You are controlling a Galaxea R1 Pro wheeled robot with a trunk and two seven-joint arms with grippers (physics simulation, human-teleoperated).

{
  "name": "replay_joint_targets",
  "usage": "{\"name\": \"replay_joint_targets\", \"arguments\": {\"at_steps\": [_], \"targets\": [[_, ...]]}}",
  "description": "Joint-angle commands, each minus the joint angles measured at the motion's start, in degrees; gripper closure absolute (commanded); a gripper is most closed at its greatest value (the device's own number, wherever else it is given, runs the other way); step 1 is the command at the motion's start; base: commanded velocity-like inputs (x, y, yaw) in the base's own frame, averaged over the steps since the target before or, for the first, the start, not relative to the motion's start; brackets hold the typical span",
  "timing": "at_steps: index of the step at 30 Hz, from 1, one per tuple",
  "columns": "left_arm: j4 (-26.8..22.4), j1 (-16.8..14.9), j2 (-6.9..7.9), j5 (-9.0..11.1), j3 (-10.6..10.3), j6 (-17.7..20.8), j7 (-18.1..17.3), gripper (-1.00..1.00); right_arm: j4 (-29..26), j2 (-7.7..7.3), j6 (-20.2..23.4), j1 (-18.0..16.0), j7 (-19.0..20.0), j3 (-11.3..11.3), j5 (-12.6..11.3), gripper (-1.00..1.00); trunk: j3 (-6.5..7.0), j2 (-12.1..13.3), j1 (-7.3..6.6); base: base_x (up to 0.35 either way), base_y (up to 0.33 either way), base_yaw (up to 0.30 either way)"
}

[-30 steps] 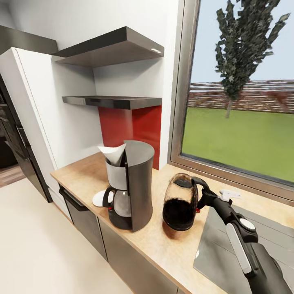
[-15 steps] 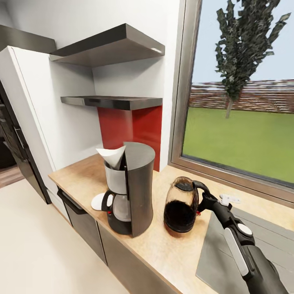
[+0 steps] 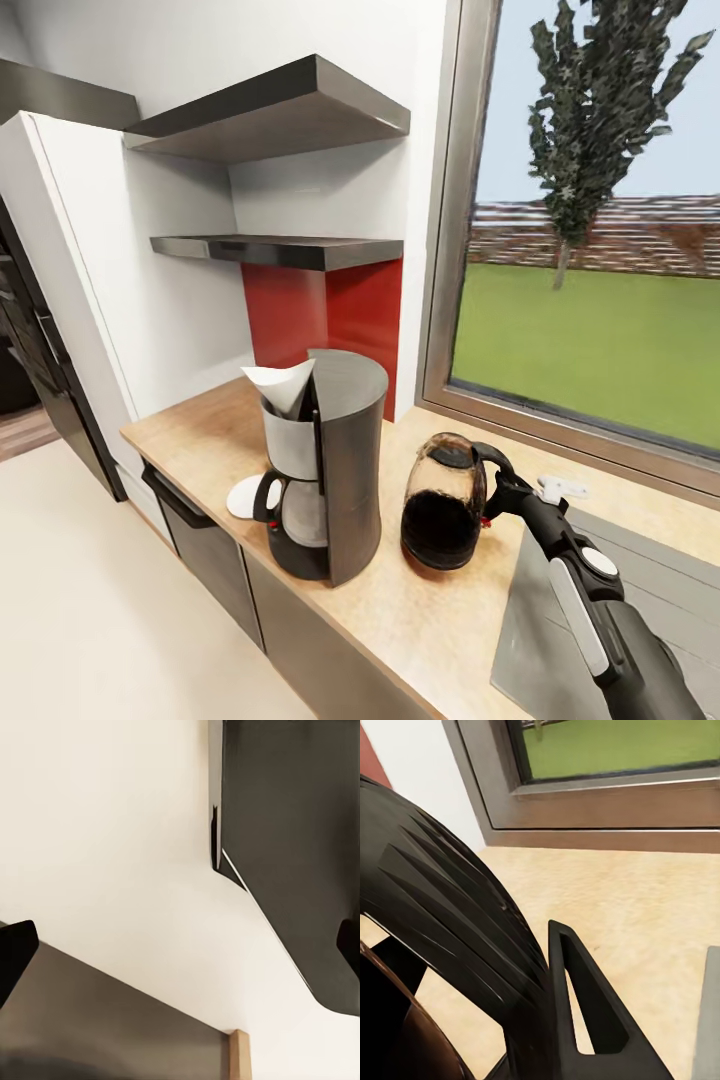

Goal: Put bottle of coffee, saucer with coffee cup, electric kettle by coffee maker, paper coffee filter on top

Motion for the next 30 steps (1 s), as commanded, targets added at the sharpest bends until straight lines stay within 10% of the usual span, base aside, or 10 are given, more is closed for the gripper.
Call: {"name": "replay_joint_targets", "arguments": {"at_steps": [1,30], "targets": [[0.02,-0.05,-0.01,0.55,-0.49,0.17,0.1,-1.0,-0.07,0.0,0.28,-0.05,-0.11,-0.03,-0.52,1.0,-0.11,-0.12,0.03,0.0,0.129,0.0],[0.02,-0.05,-0.09,0.55,-0.49,0.24,0.1,-1.0,2.73,0.0,-0.8,-0.05,-0.06,-0.05,-0.52,1.0,-0.11,-0.12,0.03,0.0,0.026,0.0]]}}
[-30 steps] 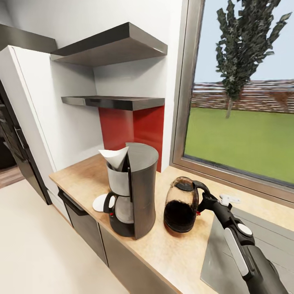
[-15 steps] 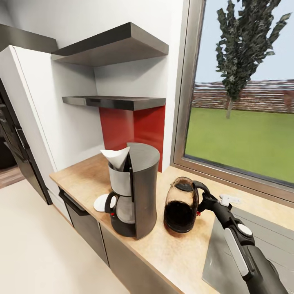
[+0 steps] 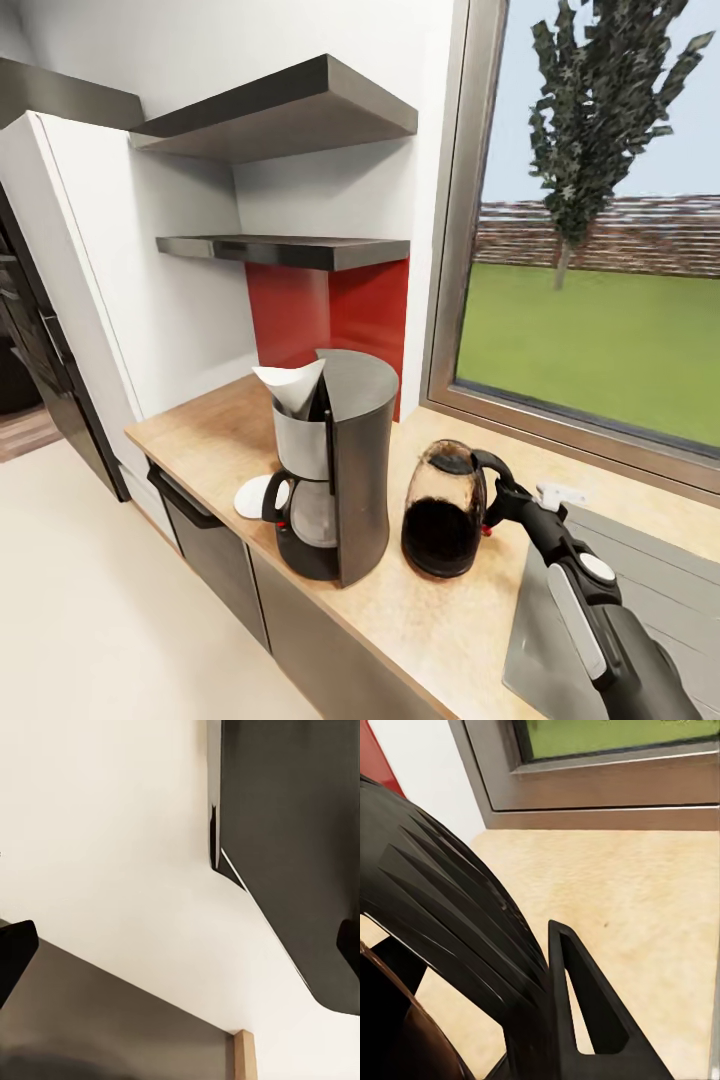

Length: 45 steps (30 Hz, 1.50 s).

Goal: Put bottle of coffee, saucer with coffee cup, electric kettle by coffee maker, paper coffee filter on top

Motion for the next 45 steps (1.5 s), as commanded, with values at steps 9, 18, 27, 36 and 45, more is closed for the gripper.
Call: {"name": "replay_joint_targets", "arguments": {"at_steps": [9,18,27,36,45], "targets": [[0.03,-0.05,0.07,0.55,-0.48,-0.02,0.11,-1.0,3.5,-0.01,-2.65,-0.04,0.01,0.14,-0.69,1.0,-0.11,-0.12,0.03,0.0,0.0,0.0],[0.05,-0.04,0.0,0.55,-0.49,-0.11,0.02,-1.0,3.89,0.0,-2.85,-0.04,0.1,0.17,-0.72,1.0,-0.11,-0.12,0.03,0.0,0.029,0.0],[0.02,-0.04,0.06,0.55,-0.48,-0.16,0.02,-1.0,3.9,0.02,-2.85,-0.04,0.1,0.08,-0.78,-1.0,-0.11,-0.12,0.03,0.0,0.0,0.0],[0.02,-0.03,0.01,0.55,-0.49,0.17,0.1,-1.0,3.99,0.03,-2.85,-0.04,0.1,0.08,-0.79,-1.0,-0.11,-0.12,0.03,-0.063,0.0,0.0],[0.02,-0.05,0.05,0.51,-0.56,0.02,0.11,-1.0,5.99,0.07,-2.85,-0.04,0.18,0.08,-0.87,-1.0,-0.11,-0.12,0.03,-0.303,0.0,0.0]]}}
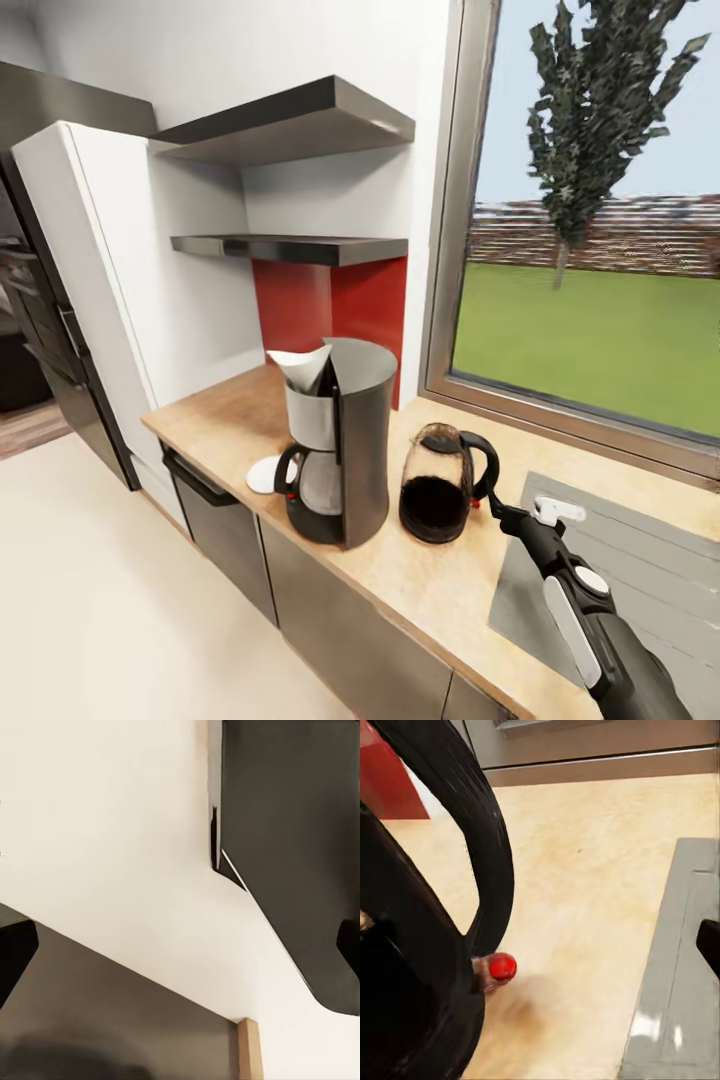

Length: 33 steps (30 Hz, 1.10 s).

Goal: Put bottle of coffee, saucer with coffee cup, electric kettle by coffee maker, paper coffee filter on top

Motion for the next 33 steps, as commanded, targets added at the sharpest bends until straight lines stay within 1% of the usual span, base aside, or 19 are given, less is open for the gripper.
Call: {"name": "replay_joint_targets", "arguments": {"at_steps": [1,8,10,12,14,15,16,17,20,21,22,23,25,26,27,31,33], "targets": [[0.02,-0.07,0.01,0.57,-0.48,0.06,0.1,-1.0,-0.08,0.0,0.29,-0.03,-0.05,-0.01,-0.5,-1.0,-0.12,-0.13,0.0,-0.332,0.0,0.0],[-0.06,-0.56,0.03,0.63,-0.45,-0.16,0.1,-1.0,-0.5,0.05,0.37,-0.03,0.12,0.16,-0.59,-1.0,-0.12,-0.13,0.0,-0.331,0.092,0.0],[-0.22,-0.61,0.05,0.66,-0.43,-0.19,0.1,-1.0,-0.56,0.07,0.37,-0.03,0.1,0.93,-0.59,-1.0,-0.12,-0.13,0.0,-0.318,0.175,0.0],[-0.37,-0.77,0.11,0.67,-0.42,-0.23,0.1,-1.0,-0.88,0.08,0.37,-0.03,0.01,3.38,-0.64,-1.0,-0.12,-0.13,0.0,-0.312,0.188,0.0],[-0.43,-1.8,0.22,0.68,-0.46,-0.32,0.1,-1.0,-2.14,0.09,0.37,-0.03,-0.04,5.97,-0.67,-1.0,-0.12,-0.13,0.0,-0.29,0.197,0.0],[-0.42,-2.92,0.76,0.71,-0.43,-0.75,0.1,-1.0,-3.32,0.09,0.37,-0.03,-0.1,9.31,-0.68,-1.0,-0.12,-0.13,0.0,-0.19,0.155,0.0],[-0.45,-3.21,1.07,0.75,-0.43,-1.13,0.1,-1.0,-3.54,0.09,0.37,-0.03,-0.14,11.1,-0.68,-1.0,-0.12,-0.13,0.0,-0.125,0.103,0.0],[-0.46,-3.36,1.21,0.77,-0.43,-1.4,0.1,-1.0,-3.62,0.09,0.37,-0.03,-0.16,12.06,-0.68,-1.0,-0.12,-0.13,0.0,-0.1,0.083,0.0],[-0.45,-4.08,1.69,0.77,-0.41,-3.31,0.1,-1.0,-3.94,0.09,0.37,-0.03,-0.18,17.41,-0.73,-1.0,-0.12,-0.13,0.0,-0.044,0.036,0.0],[-0.43,-4.43,1.78,0.77,-0.42,-3.98,0.1,-1.0,-4.04,0.09,0.43,-0.03,-0.16,19.43,-0.82,-1.0,-0.12,-0.13,0.0,-0.013,0.011,0.0],[-0.42,-4.68,1.88,0.77,-0.42,-4.56,0.1,-1.0,-4.65,0.4,0.57,-0.03,-0.14,23.26,-0.91,-1.0,-0.12,-0.13,0.0,-0.004,0.004,0.0],[-0.42,-4.72,1.92,0.77,-0.42,-4.69,0.1,-1.0,-4.85,0.75,0.6,-0.03,-0.14,24.8,-0.92,-1.0,-0.12,-0.13,0.0,-0.003,0.002,0.0],[-0.42,-4.76,2.02,0.81,-0.42,-4.83,0.1,-1.0,-5.0,1.25,0.62,-0.03,-0.13,26.45,-0.93,-1.0,-0.12,-0.13,0.0,-0.002,0.002,0.0],[-0.42,-4.77,2.04,0.82,-0.42,-4.88,0.1,-1.0,-5.02,1.37,0.62,-0.03,-0.13,26.82,-0.93,-1.0,-0.12,-0.13,0.0,-0.001,0.001,0.0],[-0.42,-4.79,2.11,0.84,-0.39,-5.04,0.1,-1.0,-5.06,2.08,0.63,-0.03,-0.13,27.97,-0.94,-1.0,-0.12,-0.13,0.0,0.0,0.136,0.0],[-0.42,-4.8,2.21,0.85,-0.41,-5.08,0.1,-1.0,-4.97,2.9,0.66,-0.03,-0.13,28.31,-0.94,-1.0,-0.12,-0.13,0.0,-0.01,0.23,-0.003],[-0.42,-4.8,2.21,0.85,-0.38,-5.08,0.1,-1.0,-4.98,3.29,0.7,-0.03,-0.13,28.36,-0.94,-1.0,-0.12,-0.13,0.0,-0.073,0.283,-0.166]]}}
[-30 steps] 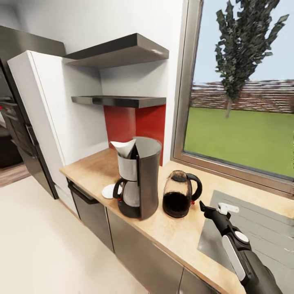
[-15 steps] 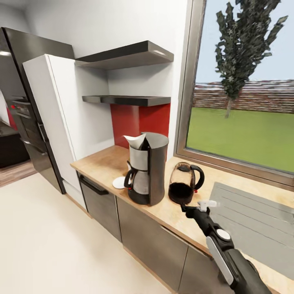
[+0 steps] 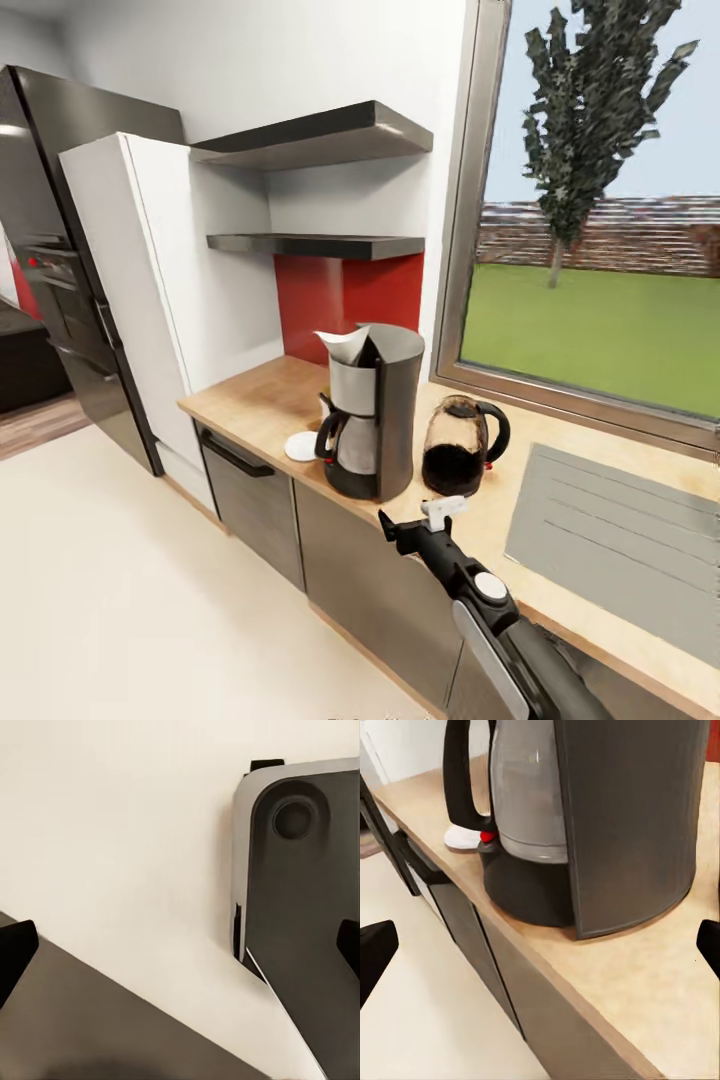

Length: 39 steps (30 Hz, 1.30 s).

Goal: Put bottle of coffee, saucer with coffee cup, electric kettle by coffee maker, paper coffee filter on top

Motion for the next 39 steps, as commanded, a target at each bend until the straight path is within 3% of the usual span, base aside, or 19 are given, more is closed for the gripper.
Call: {"name": "replay_joint_targets", "arguments": {"at_steps": [1,5,7,11,18,21,26,27,31,35,36,38,39], "targets": [[-0.02,-0.02,0.0,0.54,-0.5,-0.05,0.1,-1.0,-0.07,-0.01,0.25,-0.06,-0.06,0.09,-0.44,-1.0,-0.12,-0.12,0.03,-0.088,0.287,-0.203],[-0.02,-0.02,-0.04,0.54,-0.49,-0.05,0.1,-1.0,-0.08,0.09,0.26,-0.06,-0.06,0.28,-0.44,-1.0,-0.12,-0.12,0.03,-0.123,0.29,-0.241],[-0.02,-0.02,-0.06,0.54,-0.46,-0.05,0.1,-1.0,-0.13,0.14,0.2,-0.06,-0.11,3.36,-0.44,-1.0,-0.12,-0.12,0.03,-0.179,0.276,-0.261],[-0.02,-0.02,-0.07,0.54,-0.45,-0.12,0.1,-1.0,0.31,0.18,0.18,-0.06,-0.15,4.95,-0.44,-1.0,-0.12,-0.12,0.03,-0.232,0.242,-0.263],[-0.07,-0.07,-0.15,0.54,-0.45,-0.14,0.1,-1.0,1.84,0.27,0.18,-0.06,-0.1,5.17,-0.44,-1.0,-0.12,-0.12,0.03,-0.243,0.214,-0.264],[-0.1,-0.1,-0.23,0.54,-0.45,-0.14,0.1,-1.0,5.2,1.5,0.25,-0.06,-0.08,5.2,-0.43,-1.0,-0.12,-0.12,0.03,-0.06,0.054,-0.264],[-0.03,-0.11,-0.31,0.54,-0.45,-0.14,0.1,-1.0,17.02,3.2,0.06,-0.06,-0.01,5.22,-0.37,-1.0,-0.12,-0.12,0.03,-0.007,0.006,-0.264],[-0.02,-0.11,-0.27,0.54,-0.47,-0.14,0.07,-1.0,25.79,4.4,-0.04,-0.06,0.02,5.21,-0.31,-1.0,-0.12,-0.12,0.03,-0.001,0.001,-0.264],[-0.02,0.0,-0.45,0.54,-0.52,-0.15,0.02,-1.0,43.49,6.65,-1.8,-0.06,0.03,5.19,-0.03,-1.0,-0.12,-0.12,0.03,0.0,0.0,-0.245],[-0.02,0.3,-0.56,0.47,-0.58,-0.14,0.02,-1.0,54.24,7.15,-6.16,-0.06,-0.07,5.09,0.04,-1.0,-0.12,-0.12,0.03,0.0,0.0,-0.212],[-0.02,0.51,-0.58,0.46,-0.66,-0.18,0.01,-1.0,60.32,7.09,-8.19,-0.06,-0.22,4.94,-0.13,-1.0,-0.12,-0.12,0.03,0.0,0.0,-0.199],[-0.02,0.75,-0.66,0.43,-0.7,-0.38,-0.05,-1.0,67.33,6.63,-9.37,0.19,-0.34,4.79,-0.2,-1.0,-0.12,-0.12,0.03,0.0,0.0,-0.217],[-0.02,0.78,-0.67,0.38,-0.71,-0.86,-0.06,-1.0,67.89,6.54,-9.35,0.44,-0.41,4.78,-0.19,-1.0,-0.12,-0.12,0.03,0.0,0.0,-0.248]]}}
